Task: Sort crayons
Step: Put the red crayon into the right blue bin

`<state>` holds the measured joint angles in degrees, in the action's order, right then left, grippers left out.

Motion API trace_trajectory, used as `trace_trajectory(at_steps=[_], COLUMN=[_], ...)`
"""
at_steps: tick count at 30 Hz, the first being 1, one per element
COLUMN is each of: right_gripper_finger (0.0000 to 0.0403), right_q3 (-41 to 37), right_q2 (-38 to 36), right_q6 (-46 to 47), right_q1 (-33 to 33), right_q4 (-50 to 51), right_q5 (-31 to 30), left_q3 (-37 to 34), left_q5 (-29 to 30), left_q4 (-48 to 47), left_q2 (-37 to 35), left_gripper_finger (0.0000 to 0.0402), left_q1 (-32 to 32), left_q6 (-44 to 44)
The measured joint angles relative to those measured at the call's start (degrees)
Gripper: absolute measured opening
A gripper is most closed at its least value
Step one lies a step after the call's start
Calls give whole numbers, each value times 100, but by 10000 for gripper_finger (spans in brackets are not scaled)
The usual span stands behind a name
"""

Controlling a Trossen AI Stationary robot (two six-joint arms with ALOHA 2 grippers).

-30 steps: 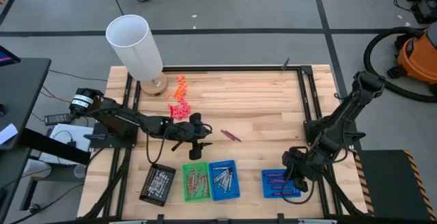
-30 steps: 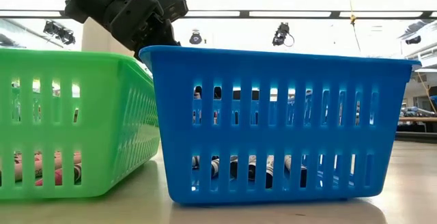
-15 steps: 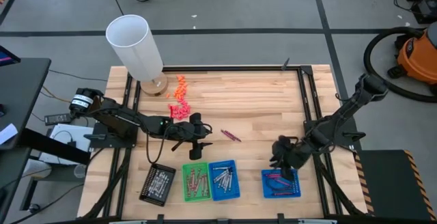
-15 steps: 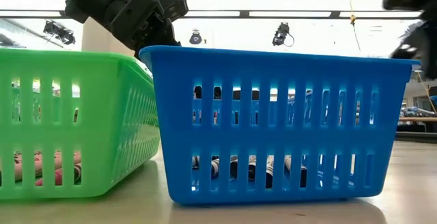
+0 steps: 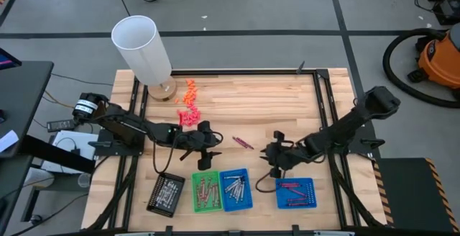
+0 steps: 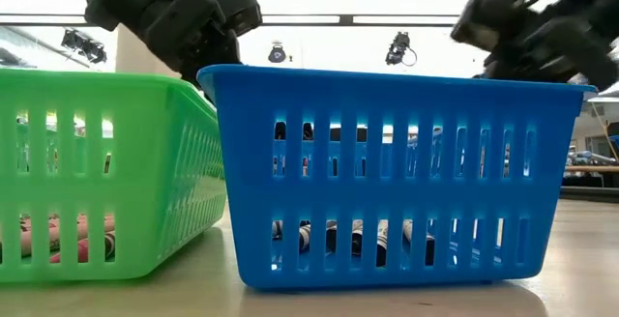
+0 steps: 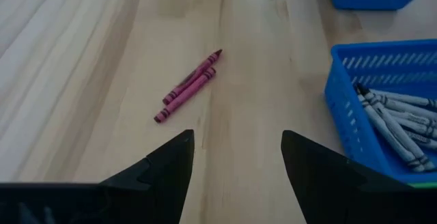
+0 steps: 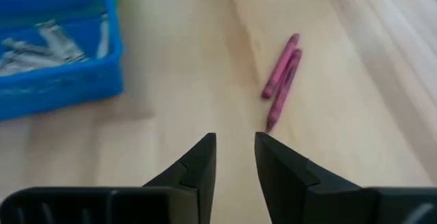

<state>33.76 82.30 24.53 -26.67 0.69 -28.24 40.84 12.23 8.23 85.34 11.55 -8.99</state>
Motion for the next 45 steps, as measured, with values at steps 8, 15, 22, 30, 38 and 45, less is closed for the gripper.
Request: trace_trajectory(at_steps=[8,15,22,30,38,45], right_gripper_finger=[132,164,184,183,182,143], right_q3=[0,145,540,546,566,562], right_q2=[885,1580,2049,2095,2186,2186], right_q6=[-697,-1157,-1274,-1160,-739,-617], right_q1=[641,1209,1544,1802,1848,1848], right_q4=[-1183,-1957,-1995,-1942,-1763,-1705], right_q5=[-102,-177,-65,364,421,459], left_q3=[0,0,0,0,0,0], left_q5=[9,12,13,13,13,1], left_q4=[-306,-291,-296,-383,-419,-462], left_q2=[0,0,0,0,0,0], left_gripper_finger=[231,231,231,231,231,231], left_q1=[73,71,71,70,68,81], left_q6=[2,7,12,15,35,-61])
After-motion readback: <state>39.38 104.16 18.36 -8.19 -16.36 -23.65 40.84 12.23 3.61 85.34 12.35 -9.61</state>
